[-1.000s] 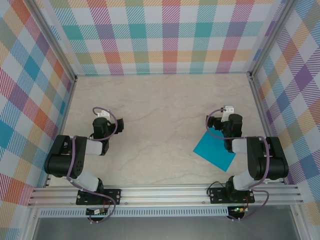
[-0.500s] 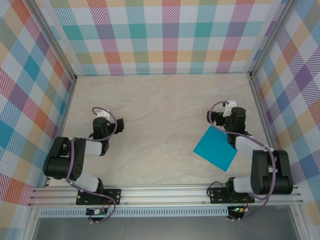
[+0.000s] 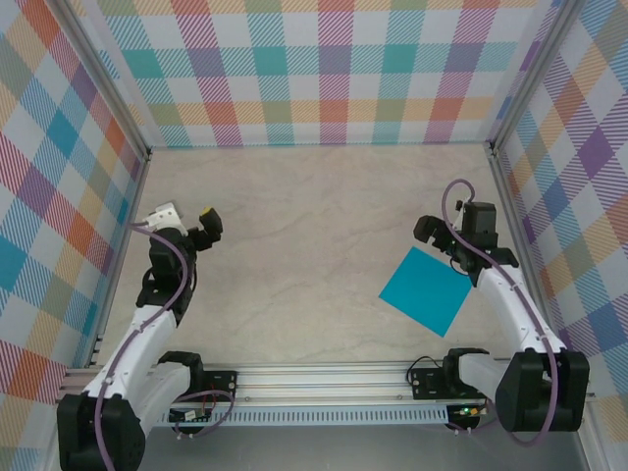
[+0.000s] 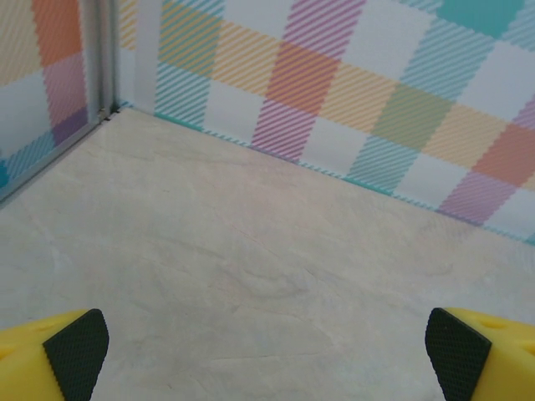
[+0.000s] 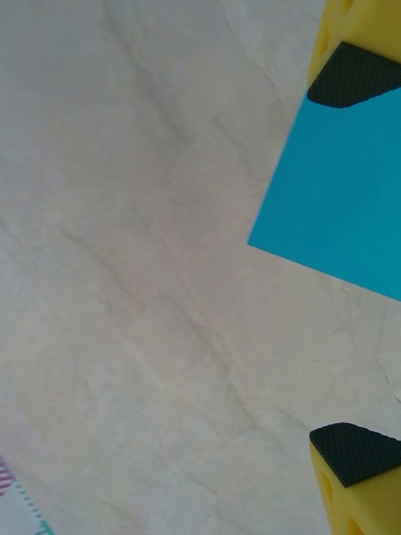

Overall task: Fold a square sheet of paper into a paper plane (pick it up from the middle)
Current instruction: Move the square sheet of paper to the center of the table.

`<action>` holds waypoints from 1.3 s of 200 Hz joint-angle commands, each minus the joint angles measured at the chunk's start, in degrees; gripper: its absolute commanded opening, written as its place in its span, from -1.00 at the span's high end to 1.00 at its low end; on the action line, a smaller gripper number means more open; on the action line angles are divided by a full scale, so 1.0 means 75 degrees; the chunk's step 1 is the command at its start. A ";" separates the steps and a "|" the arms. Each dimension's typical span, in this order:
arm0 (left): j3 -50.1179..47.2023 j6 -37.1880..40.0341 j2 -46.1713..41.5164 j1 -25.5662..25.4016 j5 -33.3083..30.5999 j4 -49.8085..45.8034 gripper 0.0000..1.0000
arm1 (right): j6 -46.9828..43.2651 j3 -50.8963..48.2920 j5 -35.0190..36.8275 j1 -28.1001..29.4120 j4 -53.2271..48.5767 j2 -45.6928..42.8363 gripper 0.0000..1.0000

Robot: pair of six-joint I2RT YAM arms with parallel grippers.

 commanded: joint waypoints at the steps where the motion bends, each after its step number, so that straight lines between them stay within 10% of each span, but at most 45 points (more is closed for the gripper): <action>1: 0.0464 -0.1368 -0.0166 0.0102 -0.0937 -0.2256 -1.00 | 0.0629 0.0568 -0.1589 -0.0013 -0.0873 0.0719 -1.00; 170: 0.0515 -0.1578 0.0378 0.0104 0.2234 -0.3196 -1.00 | 0.2252 0.0833 -0.0804 0.0745 -0.1467 0.3175 -0.86; 260: 0.0626 -0.1338 0.0343 0.0106 0.2755 -0.3375 -1.00 | 0.2129 0.2170 -0.0858 0.2643 -0.1381 0.5344 -0.80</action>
